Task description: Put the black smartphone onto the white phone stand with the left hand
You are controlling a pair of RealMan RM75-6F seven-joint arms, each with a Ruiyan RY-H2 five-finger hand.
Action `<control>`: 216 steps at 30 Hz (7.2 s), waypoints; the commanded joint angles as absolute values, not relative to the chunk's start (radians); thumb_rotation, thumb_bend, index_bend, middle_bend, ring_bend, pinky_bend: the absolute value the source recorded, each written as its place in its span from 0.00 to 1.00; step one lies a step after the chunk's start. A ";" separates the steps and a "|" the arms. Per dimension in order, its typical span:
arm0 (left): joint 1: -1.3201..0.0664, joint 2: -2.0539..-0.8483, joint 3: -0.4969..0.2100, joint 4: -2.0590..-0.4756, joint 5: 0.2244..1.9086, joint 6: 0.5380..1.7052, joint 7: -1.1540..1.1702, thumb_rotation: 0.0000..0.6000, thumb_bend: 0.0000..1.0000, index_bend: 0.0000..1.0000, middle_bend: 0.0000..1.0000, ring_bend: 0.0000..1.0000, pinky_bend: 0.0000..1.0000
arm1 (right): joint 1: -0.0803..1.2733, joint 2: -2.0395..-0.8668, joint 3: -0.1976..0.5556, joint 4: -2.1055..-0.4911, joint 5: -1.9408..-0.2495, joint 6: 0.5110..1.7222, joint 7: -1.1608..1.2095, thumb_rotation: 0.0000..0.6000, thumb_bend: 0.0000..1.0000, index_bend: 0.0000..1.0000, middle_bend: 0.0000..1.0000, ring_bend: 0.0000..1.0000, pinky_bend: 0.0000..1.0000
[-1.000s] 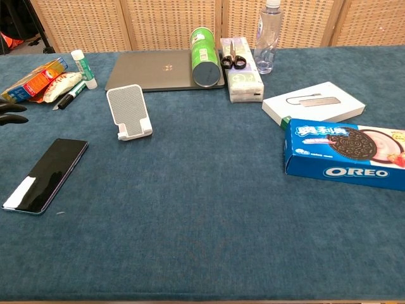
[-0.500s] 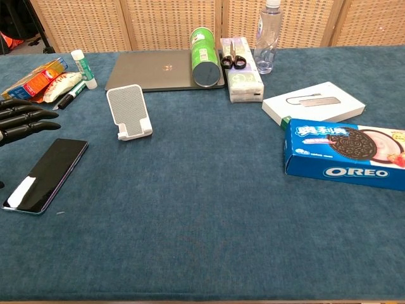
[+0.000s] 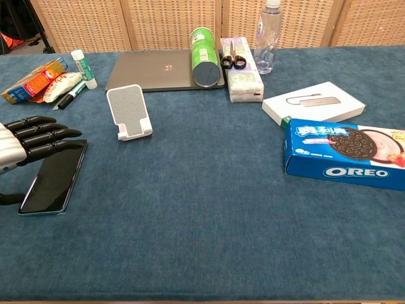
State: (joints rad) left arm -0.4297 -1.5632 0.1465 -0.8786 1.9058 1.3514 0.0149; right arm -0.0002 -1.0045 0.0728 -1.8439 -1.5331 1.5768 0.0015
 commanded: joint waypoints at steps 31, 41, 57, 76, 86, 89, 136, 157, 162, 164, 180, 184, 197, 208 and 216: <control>-0.579 -1.423 0.167 -1.204 1.855 1.108 0.106 1.00 0.06 0.00 0.00 0.00 0.00 | -0.004 -1.002 0.076 -1.840 -1.535 1.588 0.005 1.00 0.00 0.00 0.00 0.00 0.00; -0.667 -1.424 0.184 -1.147 1.896 1.065 -0.019 1.00 0.10 0.00 0.00 0.00 0.02 | -0.001 -1.010 0.077 -1.840 -1.529 1.581 -0.012 1.00 0.00 0.00 0.00 0.00 0.00; -0.705 -1.482 0.250 -1.039 1.929 1.090 -0.262 1.00 0.13 0.13 0.00 0.04 0.15 | 0.001 -1.016 0.081 -1.839 -1.517 1.576 -0.027 1.00 0.00 0.00 0.00 0.00 0.00; -0.664 -1.554 0.260 -0.905 1.926 1.208 -0.316 1.00 0.24 0.54 0.48 0.42 0.36 | 0.003 -1.019 0.076 -1.844 -1.521 1.571 -0.035 1.00 0.00 0.00 0.00 0.00 0.00; -0.664 -1.529 0.233 -0.911 1.934 1.298 -0.248 1.00 0.24 0.55 0.48 0.42 0.36 | 0.001 -1.015 0.076 -1.848 -1.523 1.573 -0.030 1.00 0.00 0.00 0.00 0.00 0.00; -0.676 -1.496 0.217 -0.959 1.938 1.312 -0.185 1.00 0.24 0.55 0.48 0.42 0.36 | 0.000 -1.012 0.075 -1.849 -1.523 1.574 -0.023 1.00 0.00 0.00 0.00 0.00 0.00; -0.996 -1.433 0.010 -1.147 1.927 0.799 0.782 1.00 0.21 0.56 0.48 0.42 0.36 | 0.001 -0.950 0.073 -1.854 -1.524 1.559 0.126 1.00 0.00 0.00 0.00 0.00 0.00; -0.966 -1.466 -0.043 -1.182 1.794 0.732 0.996 1.00 0.20 0.50 0.34 0.36 0.36 | 0.001 -0.937 0.072 -1.858 -1.522 1.557 0.151 1.00 0.00 0.00 0.00 0.00 0.00; -0.955 -1.473 -0.052 -1.193 1.759 0.724 1.035 1.00 0.18 0.33 0.08 0.16 0.35 | 0.000 -0.936 0.071 -1.860 -1.525 1.558 0.152 1.00 0.00 0.00 0.00 0.00 0.00; -0.953 -1.473 -0.055 -1.199 1.749 0.725 1.048 1.00 0.18 0.28 0.03 0.13 0.33 | 0.000 -0.935 0.071 -1.861 -1.526 1.558 0.153 1.00 0.00 0.00 0.00 0.00 0.00; -0.937 -1.425 -0.065 -1.292 1.692 0.744 1.100 1.00 0.11 0.05 0.00 0.00 0.28 | -0.001 -0.933 0.070 -1.864 -1.529 1.560 0.156 1.00 0.00 0.00 0.00 0.00 0.00; -0.929 -1.379 -0.066 -1.358 1.697 0.781 1.067 1.00 0.07 0.04 0.00 0.00 0.26 | 0.000 -0.934 0.068 -1.864 -1.531 1.558 0.152 1.00 0.00 0.00 0.00 0.00 0.00; -0.710 -1.136 -0.051 -1.657 1.664 1.156 0.716 1.00 0.00 0.02 0.00 0.00 0.13 | -0.002 -0.938 0.060 -1.870 -1.544 1.560 0.133 1.00 0.00 0.00 0.00 0.00 0.00; -0.399 -1.177 -0.005 -1.593 1.487 1.466 0.237 1.00 0.03 0.02 0.00 0.00 0.05 | 0.001 -0.960 0.052 -1.872 -1.557 1.555 0.076 1.00 0.00 0.00 0.00 0.00 0.00; -0.229 -1.242 0.027 -1.535 1.337 1.516 0.066 1.00 0.04 0.01 0.00 0.00 0.01 | 0.000 -0.972 0.050 -1.873 -1.559 1.557 0.048 1.00 0.00 0.00 0.00 0.00 0.00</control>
State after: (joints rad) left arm -0.2735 -1.2180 0.0101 -1.5561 1.3778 1.4948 0.1084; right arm 0.0001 -0.9716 0.0498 -1.8731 -1.5584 1.5567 0.0486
